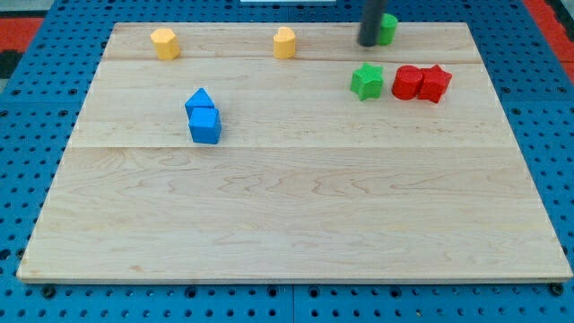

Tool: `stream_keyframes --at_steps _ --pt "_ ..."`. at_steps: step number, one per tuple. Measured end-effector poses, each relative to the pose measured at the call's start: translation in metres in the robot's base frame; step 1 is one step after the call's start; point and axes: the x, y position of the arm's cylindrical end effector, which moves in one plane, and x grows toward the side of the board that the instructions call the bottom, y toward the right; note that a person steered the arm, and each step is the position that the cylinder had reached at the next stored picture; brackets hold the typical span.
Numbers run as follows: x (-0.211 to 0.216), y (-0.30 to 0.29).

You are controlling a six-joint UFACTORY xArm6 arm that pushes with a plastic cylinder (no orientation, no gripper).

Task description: Push the green circle towards top right side

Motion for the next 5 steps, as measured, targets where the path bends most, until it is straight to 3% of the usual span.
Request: stream_keyframes --at_steps 1,2,3,5 --pt "-0.027 -0.018" --pt "-0.041 0.009" --pt "-0.042 0.050" --pt "-0.003 0.059"
